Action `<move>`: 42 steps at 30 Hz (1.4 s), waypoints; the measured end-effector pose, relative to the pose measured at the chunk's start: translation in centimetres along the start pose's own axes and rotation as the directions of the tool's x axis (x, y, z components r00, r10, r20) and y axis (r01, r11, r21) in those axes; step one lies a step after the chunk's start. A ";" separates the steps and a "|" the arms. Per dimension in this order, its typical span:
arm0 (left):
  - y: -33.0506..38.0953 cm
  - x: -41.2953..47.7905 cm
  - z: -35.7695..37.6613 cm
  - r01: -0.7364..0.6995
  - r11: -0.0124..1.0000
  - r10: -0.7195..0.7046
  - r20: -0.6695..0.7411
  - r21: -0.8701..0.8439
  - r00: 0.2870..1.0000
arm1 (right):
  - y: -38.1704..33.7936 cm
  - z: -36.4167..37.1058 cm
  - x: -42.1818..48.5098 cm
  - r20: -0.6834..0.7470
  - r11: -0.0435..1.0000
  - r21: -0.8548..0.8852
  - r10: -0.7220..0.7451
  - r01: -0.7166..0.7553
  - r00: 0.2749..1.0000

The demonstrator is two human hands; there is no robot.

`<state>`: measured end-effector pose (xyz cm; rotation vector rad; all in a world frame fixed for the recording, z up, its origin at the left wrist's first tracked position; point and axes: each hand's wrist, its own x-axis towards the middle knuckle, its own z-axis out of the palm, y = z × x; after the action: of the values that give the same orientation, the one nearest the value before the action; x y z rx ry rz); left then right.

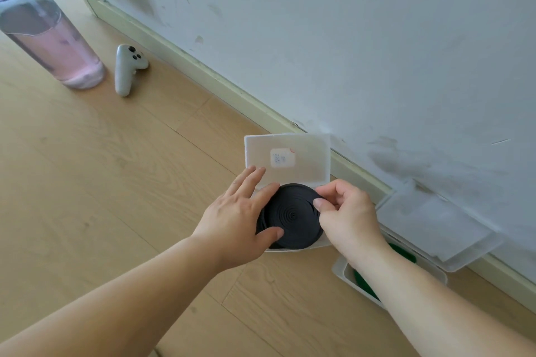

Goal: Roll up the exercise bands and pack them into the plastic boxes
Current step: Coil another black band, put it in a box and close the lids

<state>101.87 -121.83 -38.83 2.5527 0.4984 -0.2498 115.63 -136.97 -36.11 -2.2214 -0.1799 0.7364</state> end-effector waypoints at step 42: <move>-1.0 -2.0 2.6 -0.410 0.874 0.466 -0.209 0.262 0.860 | 1.8 -0.4 -1.1 0.433 0.954 -0.257 -0.030 0.155 0.901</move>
<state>99.45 -123.03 -40.98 2.8347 -0.0395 0.2252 114.78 -138.86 -36.68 -2.2671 -0.6435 1.1996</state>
